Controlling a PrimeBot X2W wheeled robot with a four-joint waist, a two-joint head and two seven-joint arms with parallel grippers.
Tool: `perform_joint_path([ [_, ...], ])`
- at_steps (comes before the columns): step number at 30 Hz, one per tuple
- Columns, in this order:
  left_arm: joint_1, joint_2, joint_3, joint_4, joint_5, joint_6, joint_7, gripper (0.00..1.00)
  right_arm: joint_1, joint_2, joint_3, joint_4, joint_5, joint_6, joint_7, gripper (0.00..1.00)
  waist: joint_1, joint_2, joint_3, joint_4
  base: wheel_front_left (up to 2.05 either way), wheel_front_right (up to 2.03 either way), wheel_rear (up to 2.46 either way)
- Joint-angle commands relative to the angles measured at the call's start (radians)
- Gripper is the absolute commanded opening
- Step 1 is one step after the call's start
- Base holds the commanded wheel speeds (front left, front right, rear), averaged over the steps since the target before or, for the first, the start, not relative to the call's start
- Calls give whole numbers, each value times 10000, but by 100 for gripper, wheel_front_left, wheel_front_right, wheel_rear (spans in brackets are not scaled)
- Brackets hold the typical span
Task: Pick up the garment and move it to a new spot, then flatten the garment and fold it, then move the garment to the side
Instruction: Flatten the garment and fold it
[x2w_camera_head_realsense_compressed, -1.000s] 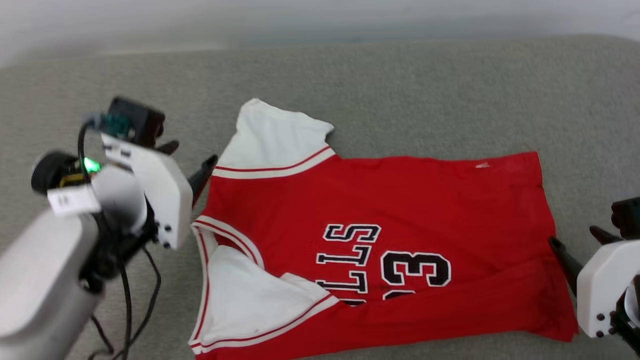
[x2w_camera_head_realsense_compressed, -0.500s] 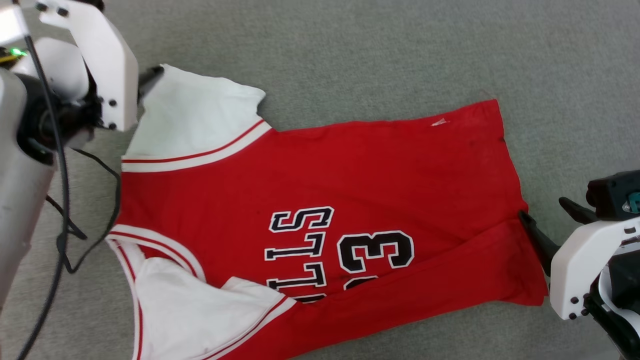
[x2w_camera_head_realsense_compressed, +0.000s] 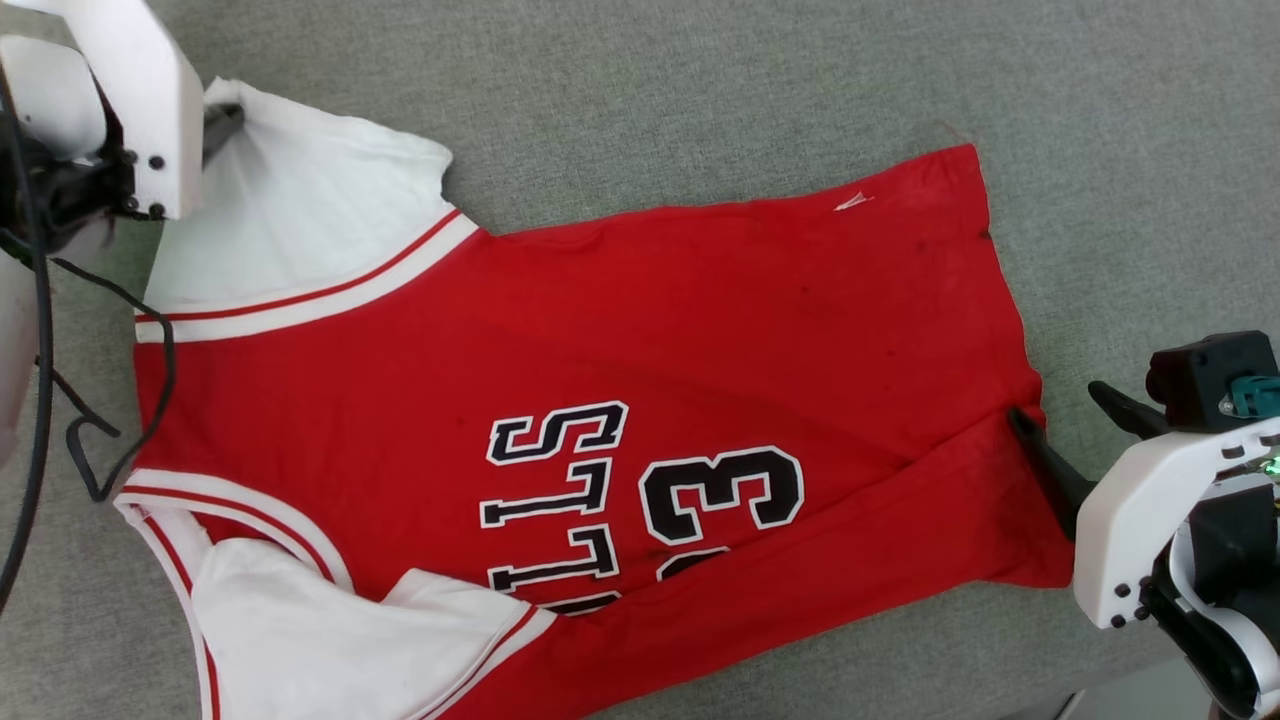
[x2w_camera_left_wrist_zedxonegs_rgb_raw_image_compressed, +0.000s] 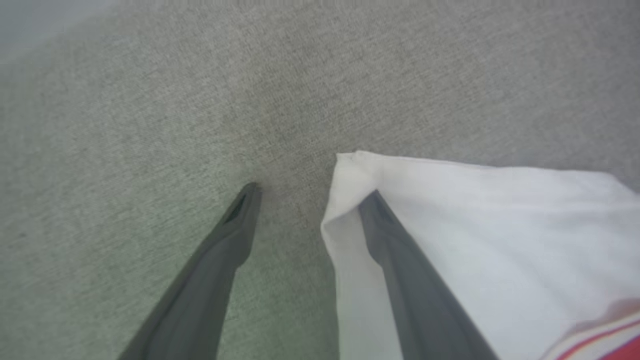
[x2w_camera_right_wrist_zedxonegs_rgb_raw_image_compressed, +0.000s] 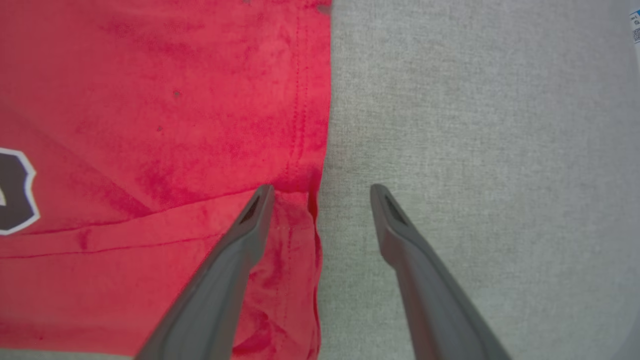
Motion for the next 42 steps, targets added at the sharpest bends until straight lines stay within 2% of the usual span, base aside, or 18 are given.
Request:
perform_joint_path([
  [1, 27, -33, -33, 227, -44, 1, -27, 100, -146, 59, 12, 30, -27, -9, -52, 100, -1, 0, 56, -31, 0, 0, 0],
  [3, 215, -262, -19, 480, -377, -97, 222, 100, -139, 43, 26, 69, -40, -9, -78, 100, -1, 0, 89, -38, 0, 0, 0],
  [4, 303, -347, -23, 575, -495, -130, 336, 48, -129, 37, 23, 84, -46, -9, -96, 100, -1, 0, 106, -34, 0, 0, 0],
  [6, 377, -435, -32, 648, -586, -192, 244, 0, -111, 23, 22, 122, -50, -9, -104, 100, -1, 0, 124, -16, 0, 0, 0],
  [17, 438, -906, 295, 492, -830, -451, -1764, 0, -520, -616, -196, 147, 81, -9, 241, 100, -1, 0, -692, 635, 0, 0, 0],
  [23, 910, -1228, 119, -479, -1014, -606, -2522, 0, -1392, -1554, -179, 615, 636, -9, 1365, 100, -1, 0, -1149, 1522, 0, 0, 0],
  [25, 1074, -1256, 32, -865, -986, -622, -2683, 0, -1763, -1882, -212, 920, 758, -10, 1650, 100, -1, 0, -1182, 1821, 0, 0, 0],
  [32, 1652, -1212, -168, -2461, -897, -547, -2991, 0, -3108, -2106, -573, 2617, 1474, -9, 2244, 100, -1, 0, -1032, 2738, 0, 0, 0],
  [42, 2528, -1013, -290, -4564, -771, -205, -3275, 0, -4290, -2658, -36, 4665, 709, -9, 2063, 100, -1, 0, -793, 3451, 0, 0, 0],
])
